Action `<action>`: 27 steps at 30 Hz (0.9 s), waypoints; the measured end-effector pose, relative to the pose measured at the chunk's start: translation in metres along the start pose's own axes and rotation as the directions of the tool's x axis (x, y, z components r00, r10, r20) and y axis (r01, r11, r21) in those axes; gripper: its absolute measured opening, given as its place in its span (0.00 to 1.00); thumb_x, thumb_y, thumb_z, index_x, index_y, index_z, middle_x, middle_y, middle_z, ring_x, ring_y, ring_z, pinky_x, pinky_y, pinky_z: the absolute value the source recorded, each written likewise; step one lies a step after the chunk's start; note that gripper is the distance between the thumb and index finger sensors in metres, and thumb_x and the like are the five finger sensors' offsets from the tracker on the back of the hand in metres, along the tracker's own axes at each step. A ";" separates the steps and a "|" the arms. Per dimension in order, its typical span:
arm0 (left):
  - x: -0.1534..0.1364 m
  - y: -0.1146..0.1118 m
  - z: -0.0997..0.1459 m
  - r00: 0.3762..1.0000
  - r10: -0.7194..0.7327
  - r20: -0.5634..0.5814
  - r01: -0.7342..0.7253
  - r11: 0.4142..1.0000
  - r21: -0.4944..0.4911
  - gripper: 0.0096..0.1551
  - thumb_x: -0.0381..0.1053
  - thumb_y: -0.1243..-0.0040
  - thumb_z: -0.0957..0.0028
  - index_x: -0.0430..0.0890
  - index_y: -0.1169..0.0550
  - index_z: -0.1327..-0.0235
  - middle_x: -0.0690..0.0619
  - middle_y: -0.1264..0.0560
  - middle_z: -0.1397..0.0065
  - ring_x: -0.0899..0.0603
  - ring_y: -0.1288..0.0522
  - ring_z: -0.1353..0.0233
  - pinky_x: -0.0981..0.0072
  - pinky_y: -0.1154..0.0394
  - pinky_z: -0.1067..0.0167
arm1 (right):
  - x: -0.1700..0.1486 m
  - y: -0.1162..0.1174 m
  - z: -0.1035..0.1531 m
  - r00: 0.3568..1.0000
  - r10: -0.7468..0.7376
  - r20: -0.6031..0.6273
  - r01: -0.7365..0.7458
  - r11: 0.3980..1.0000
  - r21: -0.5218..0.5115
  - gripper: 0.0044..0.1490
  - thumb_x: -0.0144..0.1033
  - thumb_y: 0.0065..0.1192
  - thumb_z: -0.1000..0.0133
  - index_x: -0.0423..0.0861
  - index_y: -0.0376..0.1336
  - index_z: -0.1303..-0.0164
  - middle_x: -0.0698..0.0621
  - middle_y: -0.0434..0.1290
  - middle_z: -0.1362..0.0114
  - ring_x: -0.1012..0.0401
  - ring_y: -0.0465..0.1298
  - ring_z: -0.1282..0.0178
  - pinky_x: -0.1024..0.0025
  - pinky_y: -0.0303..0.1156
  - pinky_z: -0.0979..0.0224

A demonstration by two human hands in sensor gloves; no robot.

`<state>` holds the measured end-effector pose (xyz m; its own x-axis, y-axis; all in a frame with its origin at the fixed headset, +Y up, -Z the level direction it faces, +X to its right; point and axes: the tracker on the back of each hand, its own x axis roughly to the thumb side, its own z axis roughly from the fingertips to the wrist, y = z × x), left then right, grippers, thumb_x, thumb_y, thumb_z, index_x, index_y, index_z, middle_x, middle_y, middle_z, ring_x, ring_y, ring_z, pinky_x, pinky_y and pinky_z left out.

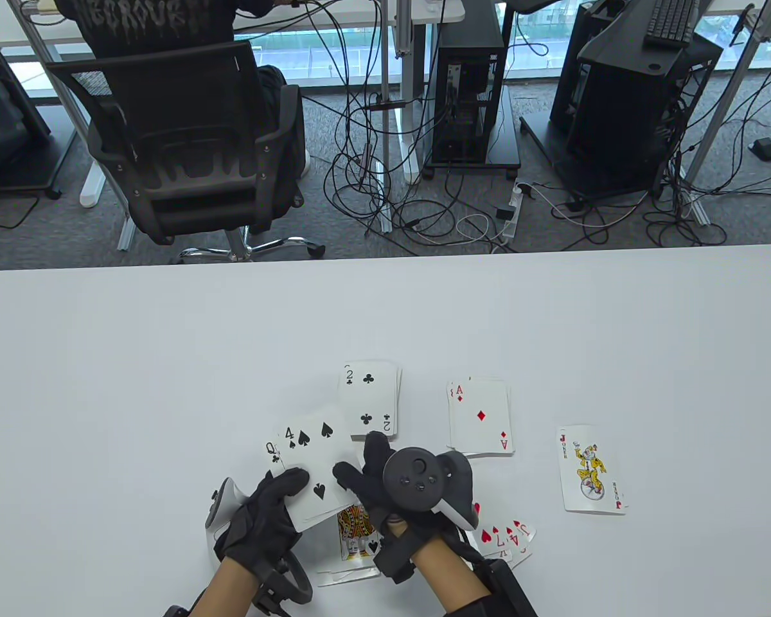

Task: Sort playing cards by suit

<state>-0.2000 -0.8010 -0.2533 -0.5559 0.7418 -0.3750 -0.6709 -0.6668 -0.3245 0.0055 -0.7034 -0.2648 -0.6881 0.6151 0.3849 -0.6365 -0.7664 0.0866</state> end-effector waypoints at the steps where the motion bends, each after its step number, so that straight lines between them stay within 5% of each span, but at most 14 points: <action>1: 0.000 -0.001 0.000 1.000 -0.007 -0.002 0.007 1.000 -0.007 0.27 0.53 0.52 0.33 0.56 0.44 0.24 0.57 0.37 0.21 0.48 0.29 0.26 0.55 0.31 0.28 | 0.000 0.003 0.003 1.000 0.003 0.004 -0.003 1.000 0.002 0.52 0.48 0.59 0.41 0.14 0.51 0.35 0.33 0.74 0.51 0.38 0.78 0.57 0.36 0.70 0.46; 4: 0.000 -0.003 -0.001 1.000 -0.012 -0.002 0.012 1.000 -0.021 0.27 0.53 0.52 0.33 0.56 0.44 0.24 0.57 0.37 0.21 0.48 0.28 0.26 0.55 0.31 0.28 | -0.001 0.009 0.009 1.000 0.001 0.019 -0.001 1.000 -0.024 0.52 0.48 0.61 0.43 0.15 0.51 0.37 0.37 0.74 0.52 0.41 0.78 0.58 0.39 0.72 0.46; 8: -0.001 -0.002 -0.001 0.998 -0.054 -0.017 0.054 0.998 -0.025 0.26 0.52 0.52 0.33 0.56 0.43 0.24 0.57 0.37 0.22 0.48 0.28 0.26 0.54 0.31 0.29 | -0.005 0.013 0.019 0.997 0.006 0.077 0.013 0.968 -0.252 0.41 0.43 0.66 0.47 0.20 0.59 0.45 0.47 0.76 0.62 0.52 0.81 0.68 0.49 0.78 0.52; 16: -0.001 -0.002 -0.002 0.997 -0.082 -0.015 0.081 0.995 -0.054 0.27 0.52 0.52 0.33 0.56 0.44 0.23 0.57 0.37 0.22 0.47 0.28 0.26 0.54 0.31 0.29 | -0.009 0.010 0.025 0.994 -0.071 0.081 0.091 0.954 -0.286 0.25 0.32 0.60 0.44 0.23 0.65 0.54 0.50 0.79 0.69 0.56 0.83 0.75 0.55 0.81 0.58; 27: 0.004 -0.005 -0.001 0.997 -0.071 0.020 0.073 0.993 -0.091 0.26 0.53 0.52 0.33 0.55 0.42 0.24 0.56 0.35 0.22 0.47 0.27 0.27 0.55 0.30 0.30 | -0.015 0.005 0.032 0.978 -0.201 0.064 0.210 0.918 -0.337 0.23 0.28 0.51 0.41 0.21 0.65 0.53 0.49 0.80 0.68 0.55 0.83 0.75 0.54 0.81 0.58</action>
<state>-0.1986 -0.7947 -0.2543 -0.5165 0.7888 -0.3332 -0.6621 -0.6147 -0.4287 0.0241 -0.7227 -0.2408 -0.5228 0.7432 0.4175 -0.8462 -0.5116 -0.1489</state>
